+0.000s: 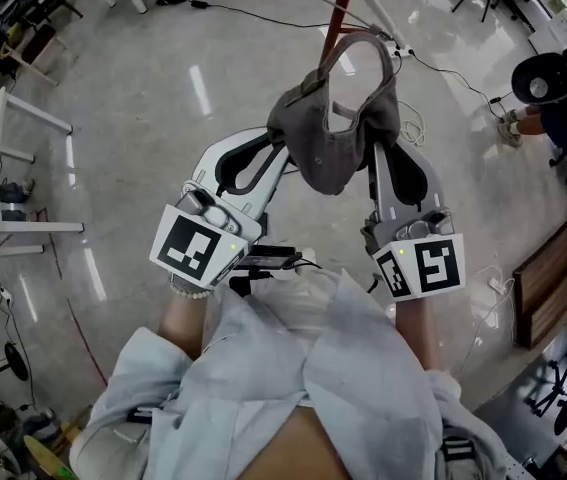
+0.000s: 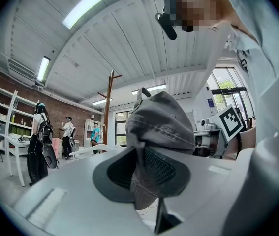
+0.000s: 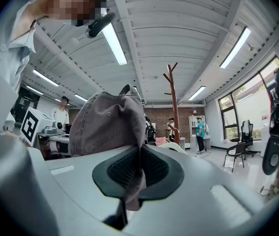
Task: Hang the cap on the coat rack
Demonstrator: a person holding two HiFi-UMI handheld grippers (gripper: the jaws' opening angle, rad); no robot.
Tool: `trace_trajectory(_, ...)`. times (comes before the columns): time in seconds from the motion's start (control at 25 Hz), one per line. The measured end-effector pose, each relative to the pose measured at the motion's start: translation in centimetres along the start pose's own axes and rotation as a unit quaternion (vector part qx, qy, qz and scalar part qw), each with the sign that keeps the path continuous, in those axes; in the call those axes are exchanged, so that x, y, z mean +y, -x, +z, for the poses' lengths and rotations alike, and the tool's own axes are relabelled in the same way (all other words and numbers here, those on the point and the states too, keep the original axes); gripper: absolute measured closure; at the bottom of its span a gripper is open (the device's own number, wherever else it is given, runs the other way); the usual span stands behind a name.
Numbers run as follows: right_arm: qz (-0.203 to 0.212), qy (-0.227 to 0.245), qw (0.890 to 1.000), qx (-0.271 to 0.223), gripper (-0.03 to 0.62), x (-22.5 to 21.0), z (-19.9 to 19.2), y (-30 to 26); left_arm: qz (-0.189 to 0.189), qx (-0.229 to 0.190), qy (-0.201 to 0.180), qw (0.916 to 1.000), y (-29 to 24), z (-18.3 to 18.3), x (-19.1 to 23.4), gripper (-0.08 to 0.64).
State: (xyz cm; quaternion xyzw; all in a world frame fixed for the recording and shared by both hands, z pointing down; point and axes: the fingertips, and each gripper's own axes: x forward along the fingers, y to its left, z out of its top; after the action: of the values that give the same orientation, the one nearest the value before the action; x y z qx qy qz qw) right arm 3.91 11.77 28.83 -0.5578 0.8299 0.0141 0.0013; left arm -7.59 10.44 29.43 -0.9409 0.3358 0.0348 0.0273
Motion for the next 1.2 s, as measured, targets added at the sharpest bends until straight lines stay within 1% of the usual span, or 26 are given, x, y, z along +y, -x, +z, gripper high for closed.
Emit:
trace_trajectory(0.2, -0.019, 0.000, 1.000, -0.004, 0.577, 0.6, 0.1, -0.1, -0.013, -0.004, -0.007, 0.9999, 0.2, 0.2, 0.5, 0.503)
trace_trajectory(0.32, -0.026, 0.000, 1.000, -0.008, 0.577, 0.9, 0.6, -0.5, -0.019, 0.011, -0.005, 0.9997, 0.3, 0.3, 0.9, 0.503)
trace_trajectory(0.4, -0.027, -0.003, 1.000, -0.009, 0.577, 0.9, 0.6, -0.9, -0.018, 0.002, -0.008, 0.9998, 0.1, 0.6, 1.5, 0.503)
trace_trajectory(0.44, -0.027, -0.004, 1.000, -0.009, 0.577, 0.8, 0.6, -1.2, -0.015, -0.005, -0.010, 0.9998, 0.0, 0.7, 1.8, 0.503)
trace_trajectory(0.52, -0.025, -0.004, 1.000, -0.010, 0.577, 0.6, 0.4, -1.7, -0.012, -0.005, -0.011, 0.9999, -0.3, 0.4, 2.2, 0.503)
trace_trajectory(0.72, -0.015, -0.002, 1.000, -0.011, 0.577, -0.7, 0.0, -3.4, -0.006, 0.025, -0.002, 0.9997, -1.7, -0.5, 2.9, 0.503)
trace_trajectory(0.96, 0.002, -0.005, 1.000, -0.014, 0.577, -3.1, -0.1, -6.6, 0.011, 0.026, -0.005, 0.9996, -4.7, -0.7, 5.0, 0.503)
trace_trajectory(1.0, 0.005, -0.004, 1.000, -0.015, 0.577, -3.5, 0.0, -7.2, 0.015, 0.022, -0.006, 0.9996, -5.3, -0.6, 5.4, 0.503)
trace_trajectory(1.12, 0.014, -0.004, 1.000, -0.018, 0.577, -5.1, 0.2, -8.8, 0.032, -0.007, -0.014, 0.9994, -7.3, 0.0, 6.8, 0.503)
trace_trajectory(1.2, 0.019, -0.004, 1.000, -0.020, 0.577, -6.4, 0.3, -9.7, 0.037, -0.015, -0.014, 0.9991, -8.7, 0.1, 7.2, 0.503)
